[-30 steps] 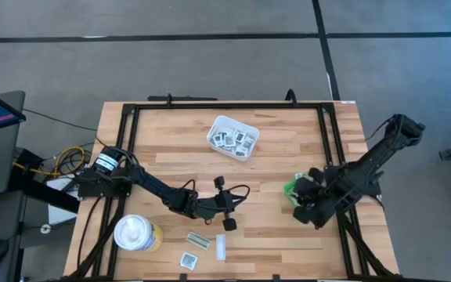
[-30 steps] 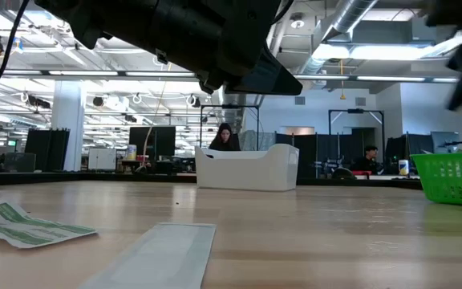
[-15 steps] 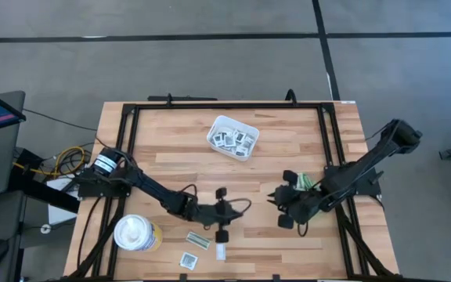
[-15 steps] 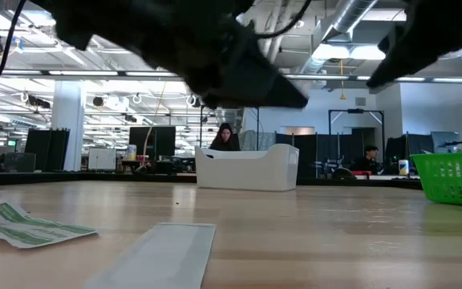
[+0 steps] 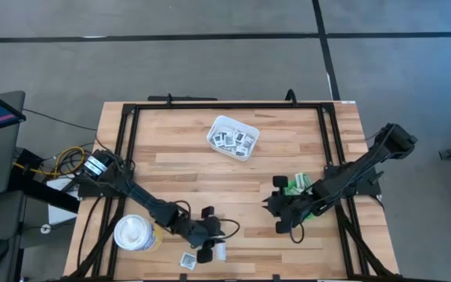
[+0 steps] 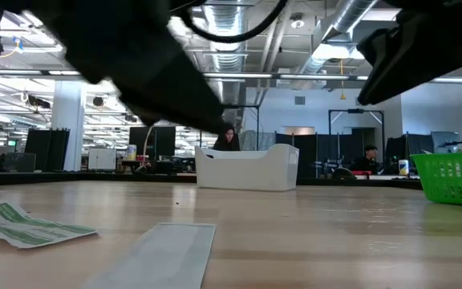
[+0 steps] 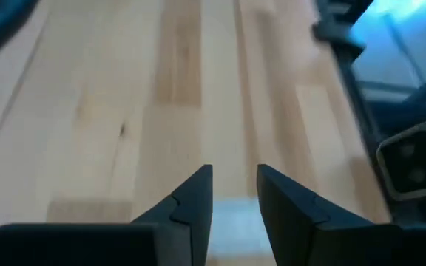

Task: Pick & Place First Aid Supplies
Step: Put the bandage pack into the green bin

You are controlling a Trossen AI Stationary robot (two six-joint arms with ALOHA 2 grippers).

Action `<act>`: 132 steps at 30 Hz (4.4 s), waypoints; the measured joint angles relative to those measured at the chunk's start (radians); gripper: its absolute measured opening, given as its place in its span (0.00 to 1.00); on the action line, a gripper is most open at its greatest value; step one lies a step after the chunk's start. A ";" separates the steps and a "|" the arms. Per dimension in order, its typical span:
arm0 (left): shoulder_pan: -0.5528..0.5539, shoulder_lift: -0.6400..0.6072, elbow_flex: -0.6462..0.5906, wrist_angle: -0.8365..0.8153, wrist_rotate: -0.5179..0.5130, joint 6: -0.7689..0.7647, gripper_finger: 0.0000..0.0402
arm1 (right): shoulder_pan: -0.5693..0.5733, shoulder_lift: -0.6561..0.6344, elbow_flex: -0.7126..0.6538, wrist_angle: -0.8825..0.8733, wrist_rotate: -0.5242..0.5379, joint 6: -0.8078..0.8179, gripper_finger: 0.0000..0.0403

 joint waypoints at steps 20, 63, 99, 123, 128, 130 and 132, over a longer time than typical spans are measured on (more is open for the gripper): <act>-0.059 0.061 -0.138 0.162 -0.134 -0.079 0.27 | 0.014 -0.006 0.004 0.037 -0.026 -0.003 0.17; 0.064 0.067 -0.137 0.547 -0.549 0.413 0.01 | -0.134 0.146 0.005 0.374 -0.095 0.164 0.17; 0.101 0.065 -0.136 0.651 -0.537 0.427 0.01 | -0.148 0.147 0.005 0.438 -0.095 0.166 0.17; 0.100 0.065 -0.135 0.666 -0.463 0.441 0.01 | -0.179 0.147 0.004 0.424 -0.114 0.165 0.17; 0.100 0.065 -0.135 0.661 -0.475 0.444 0.01 | -0.161 0.147 0.004 0.406 -0.121 0.161 0.15; 0.100 0.065 -0.135 0.656 -0.477 0.444 0.01 | -0.148 0.147 0.004 0.405 -0.122 0.154 0.15; 0.100 0.065 -0.135 0.653 -0.478 0.444 0.01 | -0.139 0.146 0.004 0.395 -0.123 0.137 0.15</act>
